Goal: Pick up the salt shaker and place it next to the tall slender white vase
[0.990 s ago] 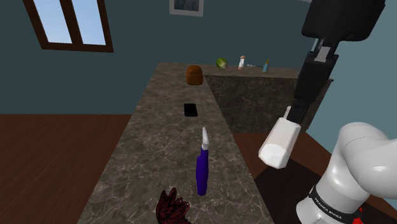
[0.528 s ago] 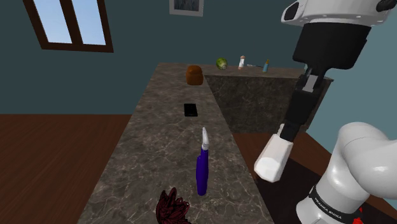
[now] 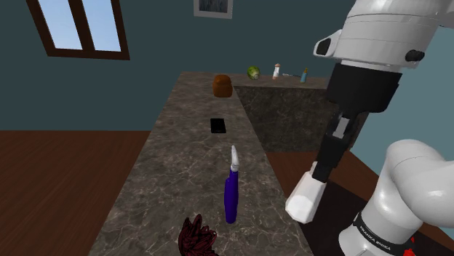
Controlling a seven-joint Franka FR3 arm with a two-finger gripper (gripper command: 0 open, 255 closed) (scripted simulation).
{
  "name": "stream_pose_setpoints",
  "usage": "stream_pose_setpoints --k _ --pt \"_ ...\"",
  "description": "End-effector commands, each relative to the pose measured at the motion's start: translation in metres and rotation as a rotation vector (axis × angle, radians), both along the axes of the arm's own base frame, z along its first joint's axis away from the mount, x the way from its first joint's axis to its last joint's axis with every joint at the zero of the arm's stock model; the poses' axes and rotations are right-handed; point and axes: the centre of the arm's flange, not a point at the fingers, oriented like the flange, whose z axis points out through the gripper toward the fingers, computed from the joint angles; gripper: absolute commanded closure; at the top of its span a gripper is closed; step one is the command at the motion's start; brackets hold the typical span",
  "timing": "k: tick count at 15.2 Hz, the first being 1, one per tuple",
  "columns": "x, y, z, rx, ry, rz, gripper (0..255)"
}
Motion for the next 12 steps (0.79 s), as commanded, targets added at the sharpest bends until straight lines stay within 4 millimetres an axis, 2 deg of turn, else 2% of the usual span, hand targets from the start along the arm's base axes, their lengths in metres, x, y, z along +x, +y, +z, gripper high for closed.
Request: stream_pose_setpoints --k 1,12 --pt "0.0 0.0 -0.011 0.0 0.0 0.0 255" --pt "0.0 0.0 -0.069 0.0 0.0 0.0 255"
